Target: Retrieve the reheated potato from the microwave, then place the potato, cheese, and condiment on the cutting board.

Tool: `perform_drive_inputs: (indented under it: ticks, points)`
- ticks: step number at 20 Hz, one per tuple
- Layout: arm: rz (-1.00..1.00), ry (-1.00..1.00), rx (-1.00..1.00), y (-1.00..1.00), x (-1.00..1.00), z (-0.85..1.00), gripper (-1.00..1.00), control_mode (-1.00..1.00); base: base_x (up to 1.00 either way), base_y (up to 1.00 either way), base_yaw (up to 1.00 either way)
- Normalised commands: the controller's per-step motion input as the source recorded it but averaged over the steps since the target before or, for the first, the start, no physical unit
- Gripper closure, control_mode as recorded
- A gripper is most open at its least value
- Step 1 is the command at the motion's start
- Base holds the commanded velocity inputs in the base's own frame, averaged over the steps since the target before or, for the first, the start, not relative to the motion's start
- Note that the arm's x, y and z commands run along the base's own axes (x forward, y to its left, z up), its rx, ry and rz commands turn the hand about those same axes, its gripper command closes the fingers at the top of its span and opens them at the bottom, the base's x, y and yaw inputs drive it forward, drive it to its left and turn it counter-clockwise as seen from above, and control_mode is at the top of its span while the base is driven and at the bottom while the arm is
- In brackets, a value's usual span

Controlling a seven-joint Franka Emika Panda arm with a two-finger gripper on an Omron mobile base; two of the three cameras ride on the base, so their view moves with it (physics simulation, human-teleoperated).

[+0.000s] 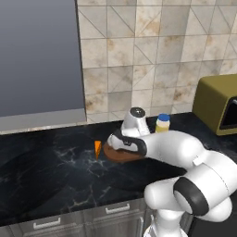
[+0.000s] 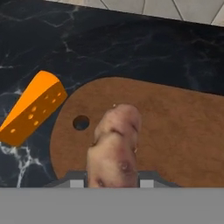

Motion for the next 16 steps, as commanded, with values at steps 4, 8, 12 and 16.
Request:
perform_drive_inputs:
  ticks: [4, 8, 12, 16]
  points:
    - [-0.05, 0.00, 0.00, 0.11, 0.24, -0.30, 1.00, -1.00, 0.00, 0.00, 0.00]
    - [-0.06, 0.00, 0.00, 0.07, 0.11, -0.27, 1.00, -1.00, 0.00, 0.00, 0.00]
    - [-0.04, 0.00, 0.00, 0.03, 0.16, -0.25, 1.00, -1.00, 0.00, 0.00, 0.00]
    - [-0.03, 0.00, 0.00, 0.02, 0.21, -0.24, 1.00, -1.00, 0.00, 0.00, 0.00]
